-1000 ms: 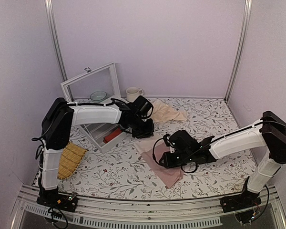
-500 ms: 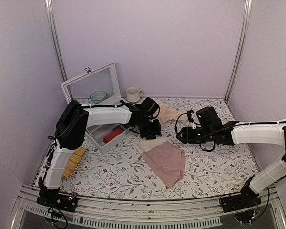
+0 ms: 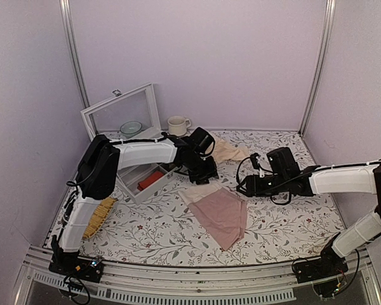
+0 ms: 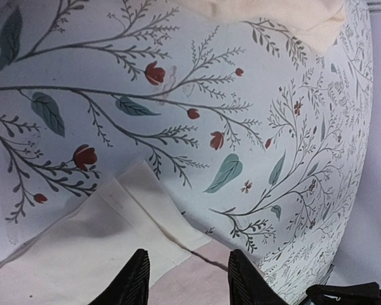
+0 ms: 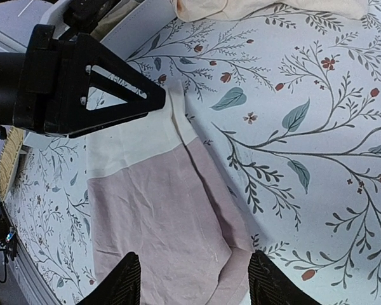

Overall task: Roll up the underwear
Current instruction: Pick up the underwear from the center of the board.

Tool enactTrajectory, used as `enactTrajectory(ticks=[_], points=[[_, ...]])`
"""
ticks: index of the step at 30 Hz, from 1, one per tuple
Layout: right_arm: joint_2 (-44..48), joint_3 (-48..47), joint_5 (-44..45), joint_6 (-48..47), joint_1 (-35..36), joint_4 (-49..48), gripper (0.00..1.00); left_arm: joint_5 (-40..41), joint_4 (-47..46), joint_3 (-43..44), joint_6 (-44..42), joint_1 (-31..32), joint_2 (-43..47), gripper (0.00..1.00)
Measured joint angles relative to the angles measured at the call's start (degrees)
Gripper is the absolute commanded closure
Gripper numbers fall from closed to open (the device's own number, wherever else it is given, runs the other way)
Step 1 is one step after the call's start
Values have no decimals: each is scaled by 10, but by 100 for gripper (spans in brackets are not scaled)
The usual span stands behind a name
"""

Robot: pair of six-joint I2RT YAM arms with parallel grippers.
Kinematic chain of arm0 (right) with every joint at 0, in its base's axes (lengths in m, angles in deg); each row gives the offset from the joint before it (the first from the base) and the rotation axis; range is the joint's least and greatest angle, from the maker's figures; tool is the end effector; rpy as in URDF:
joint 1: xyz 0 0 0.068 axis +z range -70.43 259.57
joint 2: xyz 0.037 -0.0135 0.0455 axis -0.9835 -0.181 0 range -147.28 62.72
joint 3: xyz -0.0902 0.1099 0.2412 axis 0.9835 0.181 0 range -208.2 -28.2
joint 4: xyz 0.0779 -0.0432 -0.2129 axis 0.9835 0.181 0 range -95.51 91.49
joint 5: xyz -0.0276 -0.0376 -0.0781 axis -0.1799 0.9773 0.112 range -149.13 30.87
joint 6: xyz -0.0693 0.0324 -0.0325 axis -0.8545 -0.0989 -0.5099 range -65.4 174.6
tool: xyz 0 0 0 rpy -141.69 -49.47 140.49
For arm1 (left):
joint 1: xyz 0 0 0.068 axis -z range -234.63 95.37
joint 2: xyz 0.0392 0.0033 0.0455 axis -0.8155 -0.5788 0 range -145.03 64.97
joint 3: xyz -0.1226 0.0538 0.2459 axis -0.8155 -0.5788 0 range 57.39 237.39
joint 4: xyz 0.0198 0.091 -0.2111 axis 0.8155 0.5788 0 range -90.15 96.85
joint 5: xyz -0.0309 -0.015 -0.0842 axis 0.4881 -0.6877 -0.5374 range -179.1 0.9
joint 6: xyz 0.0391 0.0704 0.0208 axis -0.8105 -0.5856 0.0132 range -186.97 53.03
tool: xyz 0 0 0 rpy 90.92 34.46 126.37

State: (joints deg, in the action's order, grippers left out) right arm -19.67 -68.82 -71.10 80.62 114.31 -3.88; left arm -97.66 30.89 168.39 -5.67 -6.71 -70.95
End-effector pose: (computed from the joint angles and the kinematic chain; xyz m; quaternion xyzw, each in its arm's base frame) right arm 0.2277 0.1762 0.1864 -0.1105 0.9077 0.2816 0.2909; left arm 0.3364 -0.3888 0.1465 -0.0894 0.9496 -0.2793 0.1109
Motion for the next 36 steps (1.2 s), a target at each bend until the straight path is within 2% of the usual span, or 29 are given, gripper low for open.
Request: enactTrajectory(ticks=[36], points=[[-116, 36, -55, 3, -23, -116, 45, 2, 15, 25, 14, -3, -33, 58]])
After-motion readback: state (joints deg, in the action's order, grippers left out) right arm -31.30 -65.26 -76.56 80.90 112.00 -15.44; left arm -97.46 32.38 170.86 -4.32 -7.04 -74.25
